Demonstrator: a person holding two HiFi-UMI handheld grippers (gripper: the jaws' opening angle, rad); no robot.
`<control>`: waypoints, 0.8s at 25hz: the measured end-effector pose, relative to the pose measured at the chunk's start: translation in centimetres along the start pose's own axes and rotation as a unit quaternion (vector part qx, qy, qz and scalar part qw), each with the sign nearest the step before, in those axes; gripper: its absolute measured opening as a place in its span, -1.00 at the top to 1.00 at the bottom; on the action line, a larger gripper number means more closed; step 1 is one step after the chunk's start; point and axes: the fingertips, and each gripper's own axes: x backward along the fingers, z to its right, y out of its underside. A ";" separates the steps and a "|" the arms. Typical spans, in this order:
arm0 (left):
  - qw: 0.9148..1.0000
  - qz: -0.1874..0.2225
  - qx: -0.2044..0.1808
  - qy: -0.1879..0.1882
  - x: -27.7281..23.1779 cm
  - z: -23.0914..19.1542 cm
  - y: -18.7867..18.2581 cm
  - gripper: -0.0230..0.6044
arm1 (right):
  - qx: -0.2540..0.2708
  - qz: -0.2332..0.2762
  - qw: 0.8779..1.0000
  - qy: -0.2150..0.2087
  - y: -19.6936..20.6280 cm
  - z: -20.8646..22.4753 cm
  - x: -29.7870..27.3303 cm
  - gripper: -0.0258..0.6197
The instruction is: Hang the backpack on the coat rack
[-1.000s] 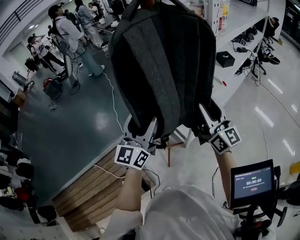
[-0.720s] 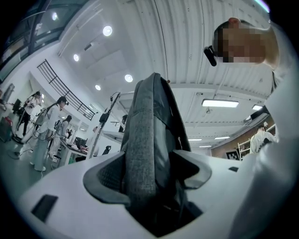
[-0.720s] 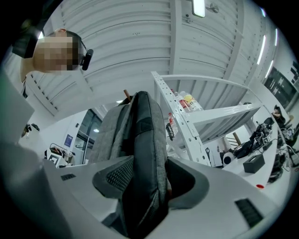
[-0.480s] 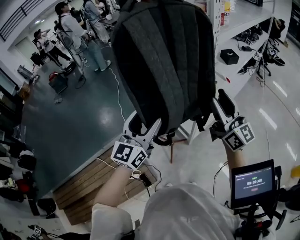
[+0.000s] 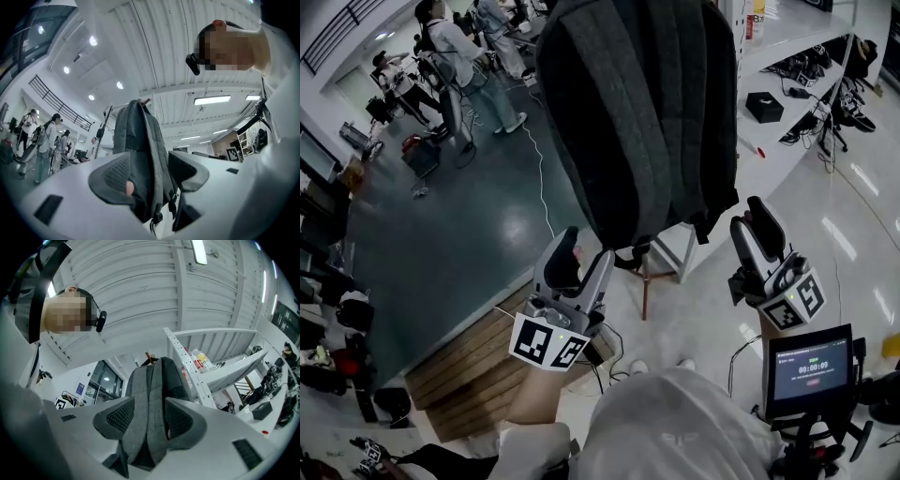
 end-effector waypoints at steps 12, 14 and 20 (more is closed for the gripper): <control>0.999 -0.020 0.031 -0.023 4.9 3.3 2.5 0.39 | -0.071 -0.061 0.995 0.021 4.5 -5.7 4.4 0.27; 0.998 -0.025 0.051 -0.029 5.0 3.3 3.5 0.58 | -0.072 -0.069 0.995 0.029 5.4 -5.4 5.4 0.38; 0.996 -0.049 0.068 -0.004 4.5 5.3 4.9 0.88 | -0.067 -0.080 0.994 0.036 6.4 -4.9 6.0 0.82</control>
